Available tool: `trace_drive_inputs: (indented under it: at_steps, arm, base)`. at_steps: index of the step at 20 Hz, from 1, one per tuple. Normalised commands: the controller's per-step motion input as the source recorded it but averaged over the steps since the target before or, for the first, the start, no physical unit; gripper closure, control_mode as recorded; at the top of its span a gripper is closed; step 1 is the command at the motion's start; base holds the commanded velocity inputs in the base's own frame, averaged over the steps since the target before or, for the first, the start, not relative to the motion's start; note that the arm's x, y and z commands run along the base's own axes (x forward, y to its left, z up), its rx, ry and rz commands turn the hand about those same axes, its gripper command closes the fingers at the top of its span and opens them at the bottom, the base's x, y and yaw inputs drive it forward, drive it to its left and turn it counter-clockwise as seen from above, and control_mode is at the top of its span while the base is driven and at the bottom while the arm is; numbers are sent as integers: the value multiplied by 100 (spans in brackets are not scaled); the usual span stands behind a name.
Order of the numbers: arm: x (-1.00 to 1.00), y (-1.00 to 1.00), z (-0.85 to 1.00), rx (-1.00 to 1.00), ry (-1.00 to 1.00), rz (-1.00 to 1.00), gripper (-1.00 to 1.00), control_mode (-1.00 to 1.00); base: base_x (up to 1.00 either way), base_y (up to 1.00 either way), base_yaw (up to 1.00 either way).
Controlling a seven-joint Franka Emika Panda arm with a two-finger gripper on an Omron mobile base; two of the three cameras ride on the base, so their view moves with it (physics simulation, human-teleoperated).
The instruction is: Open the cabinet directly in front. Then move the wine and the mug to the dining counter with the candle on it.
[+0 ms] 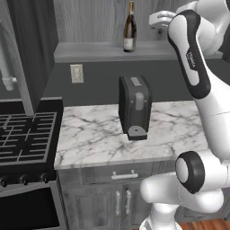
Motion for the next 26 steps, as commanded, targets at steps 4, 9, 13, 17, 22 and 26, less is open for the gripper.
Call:
trace_drive_inputs:
  at_steps: [4,9,13,17,22,26]
  arm:
    - [0,0,-14,-5,-6,0,-100,-100]
    - [0,1,-22,-6,-10,0,-100,-100]
    - [5,0,-1,0,-10,0,-100,-100]
    - [16,0,0,0,-1,-1,-100,-100]
    - [33,10,0,0,0,-9,-100,-100]
    - [31,25,0,-1,0,-19,-100,-100]
  base:
    - [0,0,0]
    - [0,0,0]
    - [0,0,0]
    - [0,0,0]
    - [0,0,0]
    - [0,0,0]
